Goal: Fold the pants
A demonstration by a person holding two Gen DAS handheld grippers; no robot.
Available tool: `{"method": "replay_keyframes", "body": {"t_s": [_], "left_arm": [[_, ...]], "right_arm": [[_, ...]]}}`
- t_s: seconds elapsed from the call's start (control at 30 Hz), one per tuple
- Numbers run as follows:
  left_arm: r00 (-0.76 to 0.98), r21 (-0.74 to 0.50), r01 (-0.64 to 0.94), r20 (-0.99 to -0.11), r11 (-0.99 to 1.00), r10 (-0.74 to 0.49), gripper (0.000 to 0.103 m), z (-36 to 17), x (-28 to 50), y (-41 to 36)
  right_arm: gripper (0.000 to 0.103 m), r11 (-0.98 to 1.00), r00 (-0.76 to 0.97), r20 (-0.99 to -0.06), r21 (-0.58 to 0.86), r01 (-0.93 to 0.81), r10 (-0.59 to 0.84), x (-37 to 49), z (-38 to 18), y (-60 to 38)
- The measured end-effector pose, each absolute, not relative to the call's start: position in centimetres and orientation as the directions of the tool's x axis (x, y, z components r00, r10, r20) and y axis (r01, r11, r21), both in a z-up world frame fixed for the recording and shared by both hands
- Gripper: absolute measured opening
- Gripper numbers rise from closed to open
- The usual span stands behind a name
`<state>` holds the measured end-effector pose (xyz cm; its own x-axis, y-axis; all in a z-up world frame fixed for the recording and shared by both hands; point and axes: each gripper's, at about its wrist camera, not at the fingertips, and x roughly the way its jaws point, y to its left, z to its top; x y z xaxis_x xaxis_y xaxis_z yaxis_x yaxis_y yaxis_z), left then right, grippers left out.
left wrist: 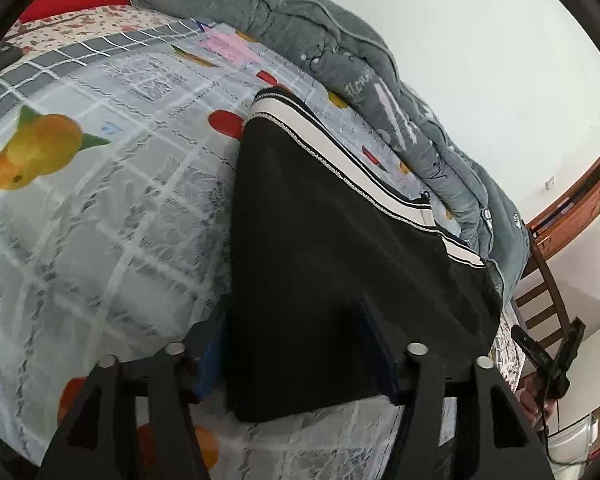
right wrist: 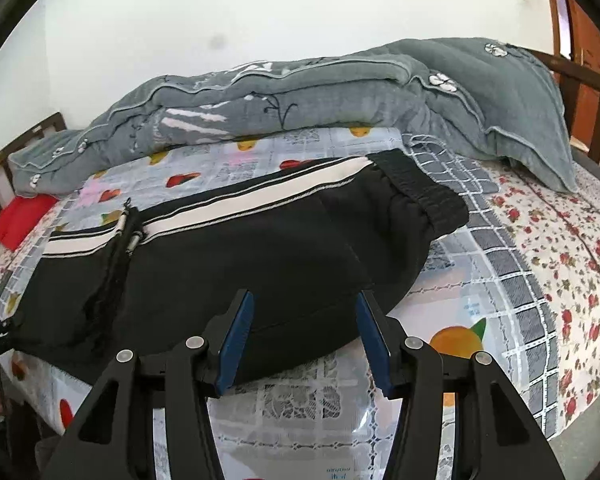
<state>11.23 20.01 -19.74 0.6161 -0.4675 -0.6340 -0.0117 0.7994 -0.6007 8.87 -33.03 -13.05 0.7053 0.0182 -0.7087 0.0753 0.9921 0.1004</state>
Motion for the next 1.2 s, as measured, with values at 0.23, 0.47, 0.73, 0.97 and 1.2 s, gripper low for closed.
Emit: {"method": "replay_keyframes", "body": {"t_s": [0.23, 0.47, 0.73, 0.97, 1.2], "left_arm": [[0.636, -0.564, -0.061, -0.658, 0.823, -0.404, 0.064, -19.5, 14.8, 18.5], [0.608, -0.607, -0.017, -0.637, 0.794, -0.474, 0.064, -19.8, 9.5, 19.1], [0.636, -0.682, -0.055, -0.587, 0.729, -0.501, 0.064, -21.3, 6.3, 18.6], [0.723, -0.736, -0.158, -0.540, 0.658, -0.430, 0.058, -21.1, 7.8, 19.1], [0.742, -0.612, -0.238, -0.616, 0.754, -0.266, 0.018, -18.2, 9.1, 17.5]], "right_arm": [[0.052, 0.985, 0.677, -0.733, 0.155, 0.069, 0.068, 8.0, -14.4, -33.2], [0.052, 0.985, 0.679, -0.728, 0.165, 0.041, 0.094, 7.2, -14.8, -32.7], [0.052, 0.982, 0.675, -0.725, 0.191, 0.010, 0.135, 7.3, -15.2, -31.9], [0.052, 0.973, 0.685, -0.714, 0.228, 0.028, 0.147, 6.1, -15.0, -33.7], [0.052, 0.971, 0.679, -0.720, 0.236, 0.047, 0.142, 5.5, -15.8, -35.9]]}}
